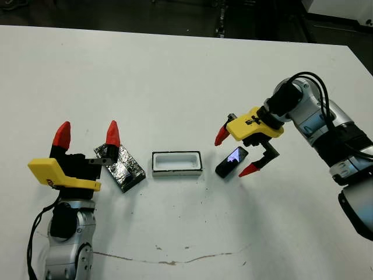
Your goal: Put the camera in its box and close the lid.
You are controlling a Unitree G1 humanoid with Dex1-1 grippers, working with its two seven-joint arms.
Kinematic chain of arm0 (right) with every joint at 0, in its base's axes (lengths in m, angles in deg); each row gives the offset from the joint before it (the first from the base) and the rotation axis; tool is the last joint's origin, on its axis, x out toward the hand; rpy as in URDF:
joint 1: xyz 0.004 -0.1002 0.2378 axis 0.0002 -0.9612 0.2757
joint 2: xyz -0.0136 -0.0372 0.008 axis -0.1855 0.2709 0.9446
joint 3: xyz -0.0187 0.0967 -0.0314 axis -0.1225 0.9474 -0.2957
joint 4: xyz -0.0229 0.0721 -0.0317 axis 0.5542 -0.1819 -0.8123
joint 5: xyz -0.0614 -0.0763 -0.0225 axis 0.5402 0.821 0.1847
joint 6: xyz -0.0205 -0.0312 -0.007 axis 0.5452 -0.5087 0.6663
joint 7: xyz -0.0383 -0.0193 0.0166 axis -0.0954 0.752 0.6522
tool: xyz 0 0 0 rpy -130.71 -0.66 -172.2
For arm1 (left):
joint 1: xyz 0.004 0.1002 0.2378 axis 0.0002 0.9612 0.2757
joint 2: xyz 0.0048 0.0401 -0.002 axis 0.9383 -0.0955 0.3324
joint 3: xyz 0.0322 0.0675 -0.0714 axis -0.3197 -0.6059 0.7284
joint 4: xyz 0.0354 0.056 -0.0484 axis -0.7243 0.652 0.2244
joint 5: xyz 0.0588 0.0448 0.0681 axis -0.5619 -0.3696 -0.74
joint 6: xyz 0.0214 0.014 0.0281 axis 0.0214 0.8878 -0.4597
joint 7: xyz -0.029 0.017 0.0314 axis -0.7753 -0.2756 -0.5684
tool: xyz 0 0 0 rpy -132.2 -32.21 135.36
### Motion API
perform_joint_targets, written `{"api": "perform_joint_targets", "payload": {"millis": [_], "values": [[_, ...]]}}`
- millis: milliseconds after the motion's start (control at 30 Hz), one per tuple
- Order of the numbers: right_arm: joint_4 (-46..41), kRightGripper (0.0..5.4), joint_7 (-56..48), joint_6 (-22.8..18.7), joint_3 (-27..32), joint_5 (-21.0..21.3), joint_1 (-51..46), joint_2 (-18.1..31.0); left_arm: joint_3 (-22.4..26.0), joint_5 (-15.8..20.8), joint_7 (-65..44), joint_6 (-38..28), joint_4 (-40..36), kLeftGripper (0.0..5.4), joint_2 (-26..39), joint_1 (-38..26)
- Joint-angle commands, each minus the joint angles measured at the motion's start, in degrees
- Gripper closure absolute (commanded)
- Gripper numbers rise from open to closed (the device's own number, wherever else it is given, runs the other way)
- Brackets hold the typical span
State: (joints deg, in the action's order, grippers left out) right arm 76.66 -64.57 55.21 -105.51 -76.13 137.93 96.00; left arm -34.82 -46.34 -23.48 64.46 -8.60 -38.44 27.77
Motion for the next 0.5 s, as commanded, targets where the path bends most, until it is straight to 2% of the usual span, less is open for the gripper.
{"api": "perform_joint_targets", "payload": {"millis": [33,500], "values": [[-0.3,0.32,-0.3,-0.1,1.5,0.7,-1.6,0.1,-0.3,-0.7,0.0,0.2,0.3,0.0,0.2,1.1],[-3.5,2.39,1.8,-0.4,4.8,2.9,-4.5,0.1,-0.4,0.0,0.0,0.3,0.3,0.0,0.2,1.1]]}}
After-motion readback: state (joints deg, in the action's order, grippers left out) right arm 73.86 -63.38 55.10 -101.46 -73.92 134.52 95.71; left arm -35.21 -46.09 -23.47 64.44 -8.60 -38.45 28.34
